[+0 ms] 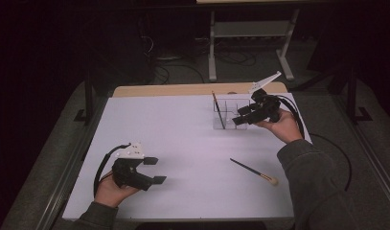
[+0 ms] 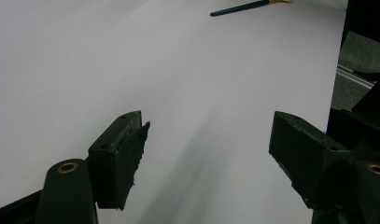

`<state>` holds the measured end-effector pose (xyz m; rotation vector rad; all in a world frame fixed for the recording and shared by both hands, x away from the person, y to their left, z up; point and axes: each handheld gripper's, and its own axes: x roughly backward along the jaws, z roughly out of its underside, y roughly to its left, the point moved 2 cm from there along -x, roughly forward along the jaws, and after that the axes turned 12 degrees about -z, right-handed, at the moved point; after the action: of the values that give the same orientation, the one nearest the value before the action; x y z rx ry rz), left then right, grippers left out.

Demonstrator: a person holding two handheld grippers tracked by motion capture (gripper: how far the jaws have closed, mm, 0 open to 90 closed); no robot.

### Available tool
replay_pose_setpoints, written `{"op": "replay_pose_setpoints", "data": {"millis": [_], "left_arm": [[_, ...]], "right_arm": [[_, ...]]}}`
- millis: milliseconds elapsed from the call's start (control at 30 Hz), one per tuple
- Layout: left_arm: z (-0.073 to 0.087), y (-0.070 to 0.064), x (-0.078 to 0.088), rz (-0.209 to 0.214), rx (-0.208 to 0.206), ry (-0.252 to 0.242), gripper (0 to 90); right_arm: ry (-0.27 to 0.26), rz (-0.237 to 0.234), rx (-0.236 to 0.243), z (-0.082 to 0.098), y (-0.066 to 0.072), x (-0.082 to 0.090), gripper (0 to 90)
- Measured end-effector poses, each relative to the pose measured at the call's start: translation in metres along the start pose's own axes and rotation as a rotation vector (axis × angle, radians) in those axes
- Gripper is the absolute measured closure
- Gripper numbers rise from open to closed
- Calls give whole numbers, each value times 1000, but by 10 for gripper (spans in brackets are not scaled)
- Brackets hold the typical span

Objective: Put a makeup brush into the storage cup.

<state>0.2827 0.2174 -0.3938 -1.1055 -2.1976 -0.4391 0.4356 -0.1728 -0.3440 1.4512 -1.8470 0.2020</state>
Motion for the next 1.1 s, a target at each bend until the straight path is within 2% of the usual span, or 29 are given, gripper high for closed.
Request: {"op": "replay_pose_setpoints", "data": {"millis": [633,900,933,967,1100], "left_arm": [[2,0,1,-3,6,2,255],[4,0,-1,-5,8,7,248],[5,0,-1,-8,9,7,247],[6,0,-1,-12,8,12,247],[7,0,-2,-16,11,21,247]], "right_arm": [[8,19,22,15,21,10,409],[3,39,0,25,25,14,392],[5,40,-15,26,26,14,391],[6,40,-5,27,25,13,390],[23,44,-15,31,30,10,387]]}}
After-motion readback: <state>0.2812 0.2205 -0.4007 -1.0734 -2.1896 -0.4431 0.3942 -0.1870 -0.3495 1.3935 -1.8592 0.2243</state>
